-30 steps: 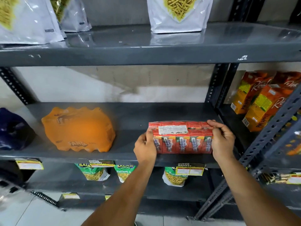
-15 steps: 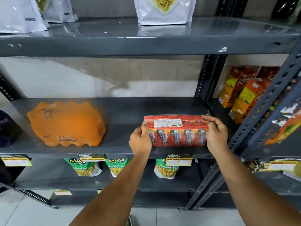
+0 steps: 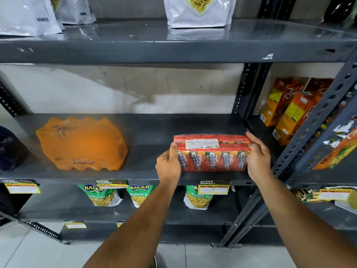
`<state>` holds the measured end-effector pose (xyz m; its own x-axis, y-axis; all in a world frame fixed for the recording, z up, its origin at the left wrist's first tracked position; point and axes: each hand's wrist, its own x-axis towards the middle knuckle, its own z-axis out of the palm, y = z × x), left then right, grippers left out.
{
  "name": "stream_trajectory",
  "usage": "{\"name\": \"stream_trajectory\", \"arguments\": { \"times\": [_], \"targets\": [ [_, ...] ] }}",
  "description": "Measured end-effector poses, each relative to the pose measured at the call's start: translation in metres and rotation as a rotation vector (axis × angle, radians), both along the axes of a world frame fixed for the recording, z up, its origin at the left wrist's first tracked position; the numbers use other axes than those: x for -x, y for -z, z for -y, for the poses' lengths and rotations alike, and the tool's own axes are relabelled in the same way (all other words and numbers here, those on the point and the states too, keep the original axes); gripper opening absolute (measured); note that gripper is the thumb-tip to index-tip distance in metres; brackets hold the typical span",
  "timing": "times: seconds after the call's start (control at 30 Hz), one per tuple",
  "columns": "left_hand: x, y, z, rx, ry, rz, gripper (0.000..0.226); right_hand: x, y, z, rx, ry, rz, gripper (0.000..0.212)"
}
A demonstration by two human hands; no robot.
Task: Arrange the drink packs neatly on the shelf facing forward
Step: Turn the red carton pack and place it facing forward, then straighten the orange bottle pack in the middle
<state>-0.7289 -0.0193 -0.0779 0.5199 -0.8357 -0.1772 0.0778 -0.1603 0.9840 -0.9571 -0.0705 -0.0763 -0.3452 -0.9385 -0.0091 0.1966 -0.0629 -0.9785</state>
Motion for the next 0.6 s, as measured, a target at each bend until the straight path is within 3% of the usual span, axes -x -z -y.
{"name": "stream_trajectory", "arguments": {
  "times": [0.2, 0.33, 0.37, 0.43, 0.5, 0.6],
  "targets": [
    [-0.018, -0.004, 0.002, -0.046, 0.147, 0.020, 0.050, 0.002, -0.005, -0.003, 0.012, -0.016, 0.131, 0.040],
    [-0.044, 0.000, -0.004, -0.047, 0.254, -0.008, 0.034, -0.005, -0.012, -0.004, -0.032, 0.059, 0.076, 0.035],
    [-0.054, 0.007, -0.012, -0.043, 0.221, -0.010, 0.029, -0.007, -0.014, -0.006, -0.035, 0.101, -0.038, 0.034],
    [-0.082, 0.026, -0.038, 0.004, 0.149, -0.071, 0.022, -0.018, -0.021, -0.015, -0.012, 0.196, -0.486, 0.038],
    [-0.122, 0.041, -0.067, 0.035, 0.060, -0.124, 0.024, -0.044, -0.028, -0.029, 0.189, 0.223, -0.853, 0.041],
    [-0.208, 0.033, -0.099, 0.105, -0.189, -0.057, 0.030, -0.108, -0.036, -0.045, 0.440, 0.056, -0.904, 0.037]
  ]
}}
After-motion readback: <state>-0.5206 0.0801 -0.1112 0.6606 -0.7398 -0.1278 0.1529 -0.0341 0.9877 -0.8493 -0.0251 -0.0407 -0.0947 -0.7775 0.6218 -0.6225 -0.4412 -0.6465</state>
